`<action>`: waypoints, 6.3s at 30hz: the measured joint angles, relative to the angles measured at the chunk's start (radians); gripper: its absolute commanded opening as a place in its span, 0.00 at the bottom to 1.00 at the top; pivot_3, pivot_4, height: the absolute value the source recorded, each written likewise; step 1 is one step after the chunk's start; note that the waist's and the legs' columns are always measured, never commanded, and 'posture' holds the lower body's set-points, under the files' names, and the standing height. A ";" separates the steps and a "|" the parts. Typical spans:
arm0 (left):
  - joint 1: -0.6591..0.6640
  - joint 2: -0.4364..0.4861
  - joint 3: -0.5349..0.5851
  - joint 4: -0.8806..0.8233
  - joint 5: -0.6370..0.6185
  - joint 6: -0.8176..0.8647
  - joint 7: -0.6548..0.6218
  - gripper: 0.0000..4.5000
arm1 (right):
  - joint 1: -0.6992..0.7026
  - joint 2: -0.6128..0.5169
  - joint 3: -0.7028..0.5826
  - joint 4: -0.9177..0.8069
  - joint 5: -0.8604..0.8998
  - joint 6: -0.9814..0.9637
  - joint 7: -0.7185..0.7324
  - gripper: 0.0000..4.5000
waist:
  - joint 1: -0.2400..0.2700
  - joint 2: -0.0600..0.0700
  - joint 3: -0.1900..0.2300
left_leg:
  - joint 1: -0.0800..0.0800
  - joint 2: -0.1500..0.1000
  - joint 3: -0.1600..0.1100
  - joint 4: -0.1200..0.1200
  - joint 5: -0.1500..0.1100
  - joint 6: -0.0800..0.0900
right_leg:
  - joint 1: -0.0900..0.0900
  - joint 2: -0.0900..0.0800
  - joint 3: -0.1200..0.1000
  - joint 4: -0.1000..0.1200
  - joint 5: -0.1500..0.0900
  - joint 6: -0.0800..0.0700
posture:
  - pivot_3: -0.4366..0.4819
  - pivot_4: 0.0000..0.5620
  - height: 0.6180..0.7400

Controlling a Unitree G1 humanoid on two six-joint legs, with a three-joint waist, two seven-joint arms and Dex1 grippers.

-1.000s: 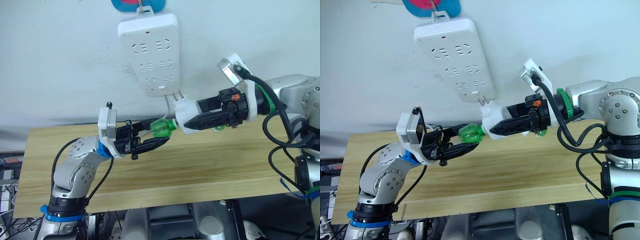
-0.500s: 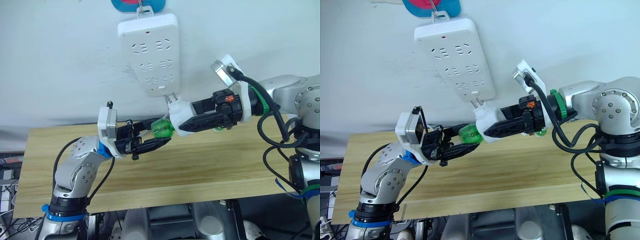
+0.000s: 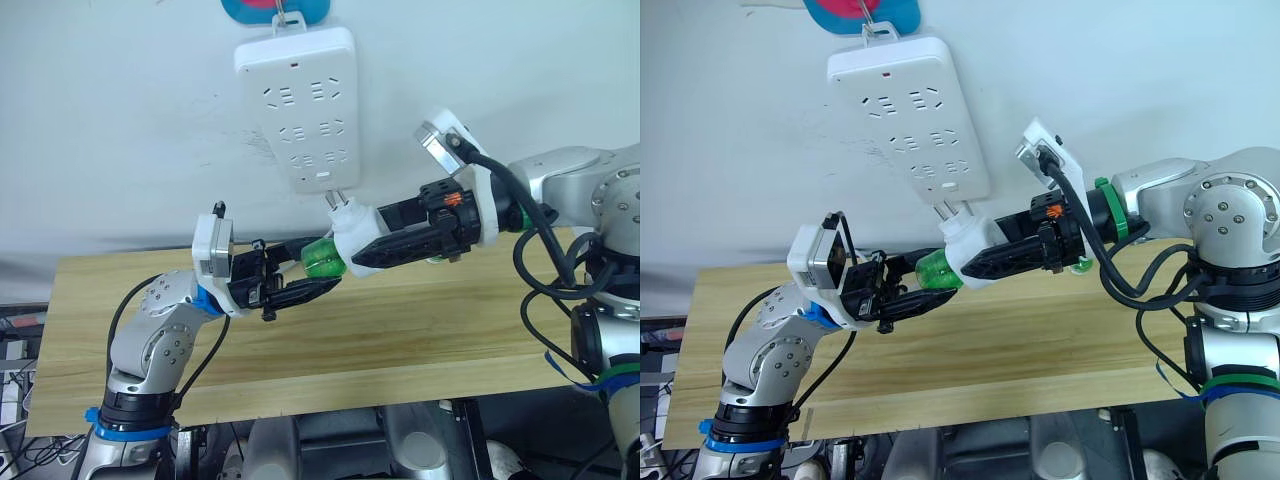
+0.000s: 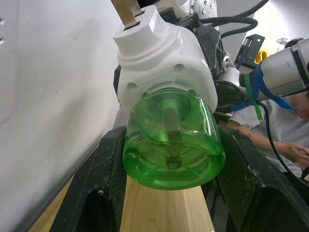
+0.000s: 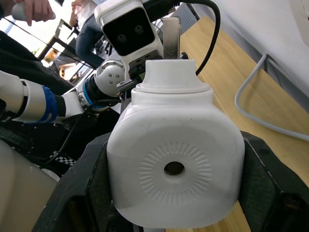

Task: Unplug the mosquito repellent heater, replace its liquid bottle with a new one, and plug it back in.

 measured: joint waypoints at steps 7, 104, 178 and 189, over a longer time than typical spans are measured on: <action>0.000 -0.005 0.016 0.024 0.014 -0.014 -0.002 0.50 | 0.000 0.071 -0.043 -0.018 0.018 0.052 -0.135 0.66 | -0.001 0.000 0.000 | 0.000 0.000 -0.001 0.000 0.000 0.000 | 0.000 0.000 0.001 0.001 0.000 0.000 | 0.13 0.68 1.00; -0.001 -0.006 0.013 -0.013 -0.010 -0.017 -0.001 0.50 | 0.060 -0.265 -0.022 0.101 0.151 0.043 0.101 0.46 | 0.005 -0.001 -0.001 | -0.001 -0.001 0.000 0.002 0.000 0.000 | 0.000 0.000 0.001 0.002 0.000 0.000 | 0.17 0.65 1.00; 0.286 0.050 0.096 -0.179 -0.045 0.003 0.071 0.50 | 0.625 -0.175 -0.214 -0.235 0.177 -0.103 -0.163 0.01 | 0.029 0.000 -0.004 | 0.000 0.000 -0.001 0.007 0.000 0.000 | -0.001 0.000 0.002 0.006 0.000 0.000 | 0.23 0.60 1.00; 0.305 0.062 0.097 -0.210 -0.054 0.003 0.100 0.50 | 0.660 -0.178 -0.213 -0.248 0.237 -0.145 -0.230 0.01 | 0.030 0.000 -0.006 | 0.000 0.000 -0.002 0.012 0.000 0.000 | -0.001 0.000 0.003 0.008 0.000 0.000 | 0.24 0.60 1.00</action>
